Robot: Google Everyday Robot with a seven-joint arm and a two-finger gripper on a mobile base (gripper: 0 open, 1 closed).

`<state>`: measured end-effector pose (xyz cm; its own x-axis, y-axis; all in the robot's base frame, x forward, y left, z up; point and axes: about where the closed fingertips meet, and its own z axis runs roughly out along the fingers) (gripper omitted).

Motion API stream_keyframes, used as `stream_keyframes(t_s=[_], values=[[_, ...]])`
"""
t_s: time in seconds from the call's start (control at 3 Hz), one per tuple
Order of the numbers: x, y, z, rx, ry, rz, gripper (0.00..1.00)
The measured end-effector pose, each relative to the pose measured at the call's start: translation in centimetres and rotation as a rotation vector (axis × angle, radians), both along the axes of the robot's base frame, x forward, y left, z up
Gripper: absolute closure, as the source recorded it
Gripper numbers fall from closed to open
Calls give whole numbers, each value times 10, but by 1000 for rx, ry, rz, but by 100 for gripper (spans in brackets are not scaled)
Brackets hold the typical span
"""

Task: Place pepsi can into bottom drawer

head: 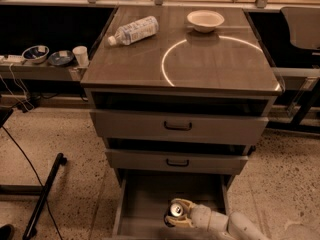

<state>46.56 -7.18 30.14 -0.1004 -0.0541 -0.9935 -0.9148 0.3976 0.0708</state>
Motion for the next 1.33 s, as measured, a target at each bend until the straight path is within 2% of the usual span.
stream_keyframes(t_s=[0.33,1.0,1.33], values=[[4,31,-12,38,-1,8,100],[4,37,-14,42,-14,10,100],[27,50,-13,-48,-115,-13,100]])
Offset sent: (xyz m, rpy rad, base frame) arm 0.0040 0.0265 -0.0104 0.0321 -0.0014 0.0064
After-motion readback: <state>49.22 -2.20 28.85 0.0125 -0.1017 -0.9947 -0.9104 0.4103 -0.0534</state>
